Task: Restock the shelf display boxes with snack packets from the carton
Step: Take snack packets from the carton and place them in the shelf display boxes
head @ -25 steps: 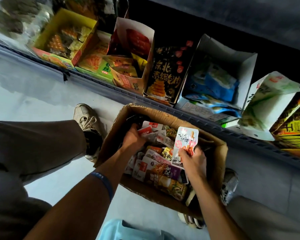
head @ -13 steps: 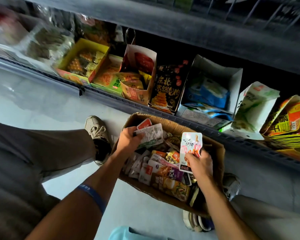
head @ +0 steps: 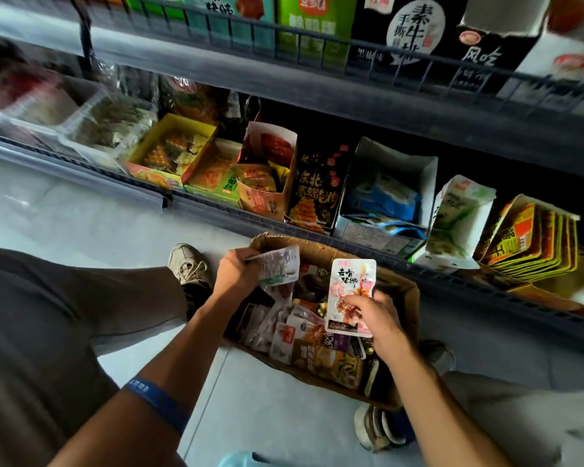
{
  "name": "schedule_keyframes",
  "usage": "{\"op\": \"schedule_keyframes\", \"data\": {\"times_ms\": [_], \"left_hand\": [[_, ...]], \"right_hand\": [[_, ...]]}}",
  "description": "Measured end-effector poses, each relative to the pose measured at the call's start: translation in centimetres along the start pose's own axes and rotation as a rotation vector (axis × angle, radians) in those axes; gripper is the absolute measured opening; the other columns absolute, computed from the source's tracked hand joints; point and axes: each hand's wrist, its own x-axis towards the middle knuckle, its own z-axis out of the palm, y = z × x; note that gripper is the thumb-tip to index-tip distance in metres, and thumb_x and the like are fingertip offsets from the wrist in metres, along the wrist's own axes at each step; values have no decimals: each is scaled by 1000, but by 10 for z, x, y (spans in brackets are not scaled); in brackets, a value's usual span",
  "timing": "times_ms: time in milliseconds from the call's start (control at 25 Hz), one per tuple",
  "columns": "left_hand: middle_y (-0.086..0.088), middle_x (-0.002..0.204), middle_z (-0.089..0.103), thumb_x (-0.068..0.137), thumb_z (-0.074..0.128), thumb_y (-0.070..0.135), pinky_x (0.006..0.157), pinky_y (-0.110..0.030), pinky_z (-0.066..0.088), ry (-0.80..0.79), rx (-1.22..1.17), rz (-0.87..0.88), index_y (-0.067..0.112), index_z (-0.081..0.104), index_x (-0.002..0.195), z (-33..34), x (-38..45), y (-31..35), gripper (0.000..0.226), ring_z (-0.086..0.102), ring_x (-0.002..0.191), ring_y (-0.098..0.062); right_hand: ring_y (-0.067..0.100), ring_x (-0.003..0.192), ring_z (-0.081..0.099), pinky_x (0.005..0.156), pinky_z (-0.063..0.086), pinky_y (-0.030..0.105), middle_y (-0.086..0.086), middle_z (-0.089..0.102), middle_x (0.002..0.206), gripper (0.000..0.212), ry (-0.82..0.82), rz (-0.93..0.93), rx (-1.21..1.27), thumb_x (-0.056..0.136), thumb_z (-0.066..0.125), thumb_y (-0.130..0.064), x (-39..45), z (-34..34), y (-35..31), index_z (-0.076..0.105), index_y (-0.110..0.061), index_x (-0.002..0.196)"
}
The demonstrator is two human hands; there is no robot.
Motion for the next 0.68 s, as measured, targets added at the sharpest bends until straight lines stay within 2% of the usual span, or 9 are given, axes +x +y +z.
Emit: {"op": "schedule_keyframes", "data": {"times_ms": [160, 200, 280, 320, 440, 480, 600, 640, 680], "left_hand": [[-5, 90, 72, 92, 57, 14, 63, -38, 61, 101, 22, 183, 13, 75, 104, 1, -6, 3, 21, 71, 77, -23], [-2, 95, 71, 94, 56, 14, 65, -35, 60, 132, 0, 213, 13, 73, 112, 1, -5, 3, 24, 71, 80, -21], [6, 112, 62, 96, 56, 11, 73, -29, 57, 94, -16, 269, 16, 62, 131, 3, -6, 3, 36, 65, 91, -13], [10, 113, 61, 94, 57, 11, 75, -28, 56, 39, 8, 281, 19, 61, 130, 6, -7, -1, 37, 64, 93, -10], [4, 89, 71, 90, 64, 27, 65, -32, 60, -75, 282, 163, 20, 70, 97, 17, -15, -21, 11, 71, 78, -18], [0, 91, 72, 91, 62, 31, 68, -33, 60, -140, 357, 91, 16, 70, 97, 21, -16, -30, 18, 72, 79, -21], [-15, 127, 63, 96, 55, 29, 99, -42, 51, -592, 497, -64, 7, 56, 130, 41, -23, -55, 41, 62, 116, -32], [-17, 135, 57, 96, 57, 24, 104, -42, 46, -658, 494, -120, 4, 49, 136, 51, -27, -62, 45, 56, 123, -33], [-19, 136, 56, 94, 60, 21, 105, -42, 45, -646, 483, -209, 3, 48, 137, 60, -28, -71, 48, 55, 125, -34]], "right_hand": [[19, 72, 74, 66, 58, 28, 2, 77, 80, 8, 25, 21, 13, 83, 72, -18, -3, -2, -3, 74, -20, 91], [19, 73, 75, 66, 59, 29, 3, 77, 81, 8, 29, 23, 7, 84, 72, -18, -2, -3, -2, 74, -21, 92], [20, 76, 74, 70, 60, 31, 3, 76, 84, 11, 38, 22, -19, 85, 71, -18, 0, -4, 0, 74, -19, 95], [20, 78, 73, 72, 59, 31, 3, 76, 85, 12, 47, 21, -32, 84, 71, -18, 1, -5, 2, 74, -18, 96], [20, 80, 72, 65, 54, 25, 4, 75, 88, 17, 59, 21, -53, 84, 71, -16, 4, -4, 9, 73, -15, 101], [20, 79, 71, 62, 53, 24, 4, 74, 89, 18, 55, 22, -61, 84, 71, -16, 4, -3, 10, 73, -15, 102], [17, 78, 69, 56, 49, 22, 3, 72, 92, 20, 51, 46, -106, 86, 70, -18, 9, 0, 17, 70, -17, 107], [17, 80, 69, 56, 49, 22, 3, 72, 94, 22, 54, 56, -125, 86, 70, -19, 11, 0, 20, 70, -17, 108], [18, 82, 70, 57, 51, 23, 3, 72, 97, 23, 53, 65, -138, 86, 70, -20, 13, 1, 22, 70, -17, 109]]}}
